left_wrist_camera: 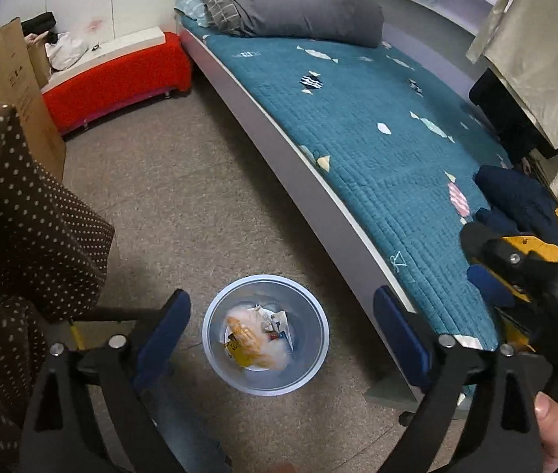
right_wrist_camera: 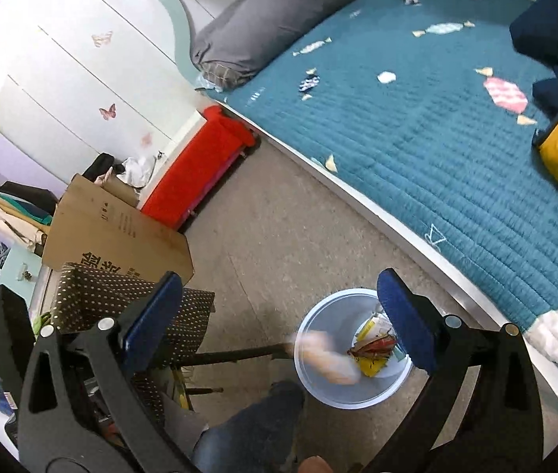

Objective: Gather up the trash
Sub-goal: 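Move both tools back over the trash on the table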

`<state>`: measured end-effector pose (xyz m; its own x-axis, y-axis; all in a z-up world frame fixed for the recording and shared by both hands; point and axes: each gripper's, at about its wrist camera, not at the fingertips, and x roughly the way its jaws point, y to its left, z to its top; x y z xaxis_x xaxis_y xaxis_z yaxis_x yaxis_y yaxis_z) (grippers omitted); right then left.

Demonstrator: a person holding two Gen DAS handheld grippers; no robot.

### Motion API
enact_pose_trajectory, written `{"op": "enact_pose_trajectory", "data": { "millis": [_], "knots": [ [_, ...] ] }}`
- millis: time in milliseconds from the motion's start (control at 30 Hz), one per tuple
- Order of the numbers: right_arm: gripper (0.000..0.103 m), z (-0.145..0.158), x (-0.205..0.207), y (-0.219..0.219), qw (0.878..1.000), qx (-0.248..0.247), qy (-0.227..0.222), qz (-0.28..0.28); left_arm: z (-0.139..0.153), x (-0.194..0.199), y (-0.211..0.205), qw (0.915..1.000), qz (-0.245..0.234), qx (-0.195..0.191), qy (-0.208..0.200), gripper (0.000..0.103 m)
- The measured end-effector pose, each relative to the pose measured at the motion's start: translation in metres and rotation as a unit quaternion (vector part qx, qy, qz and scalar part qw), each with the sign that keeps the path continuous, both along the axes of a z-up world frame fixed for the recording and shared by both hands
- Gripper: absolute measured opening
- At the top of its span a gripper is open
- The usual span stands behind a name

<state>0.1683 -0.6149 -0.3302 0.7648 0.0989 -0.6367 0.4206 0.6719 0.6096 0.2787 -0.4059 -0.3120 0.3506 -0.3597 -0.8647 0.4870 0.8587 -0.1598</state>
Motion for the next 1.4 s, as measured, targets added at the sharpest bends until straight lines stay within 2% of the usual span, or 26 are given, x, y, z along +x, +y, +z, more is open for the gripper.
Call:
{"op": "enact_pose_trajectory", "data": {
  "millis": [233,467,700,1000,1167,1400],
  "knots": [
    [0.097,0.025,-0.013,0.02,1.0,-0.022,-0.015,-0.002,0.027,-0.015,0.012,0.9998,-0.005,-0.012,-0.017,0.093],
    [0.097,0.068,-0.032,0.042,0.997,-0.069,-0.032,-0.01,0.081,-0.043,0.029,0.9966,-0.019,-0.042,-0.068,0.093],
    [0.097,0.121,-0.043,0.072,0.993,-0.104,-0.06,0.007,0.133,-0.066,0.059,0.9893,-0.02,-0.079,-0.121,0.093],
    [0.097,0.185,-0.04,0.137,0.981,-0.152,-0.103,0.056,0.188,-0.089,0.121,0.9757,-0.007,-0.109,-0.19,0.093],
    [0.097,0.209,-0.034,0.177,0.974,-0.169,-0.119,0.088,0.205,-0.096,0.16,0.9693,0.002,-0.125,-0.212,0.093],
    [0.097,0.243,-0.025,0.227,0.964,-0.19,-0.137,0.124,0.227,-0.099,0.218,0.963,0.031,-0.126,-0.236,0.093]
  ]
}}
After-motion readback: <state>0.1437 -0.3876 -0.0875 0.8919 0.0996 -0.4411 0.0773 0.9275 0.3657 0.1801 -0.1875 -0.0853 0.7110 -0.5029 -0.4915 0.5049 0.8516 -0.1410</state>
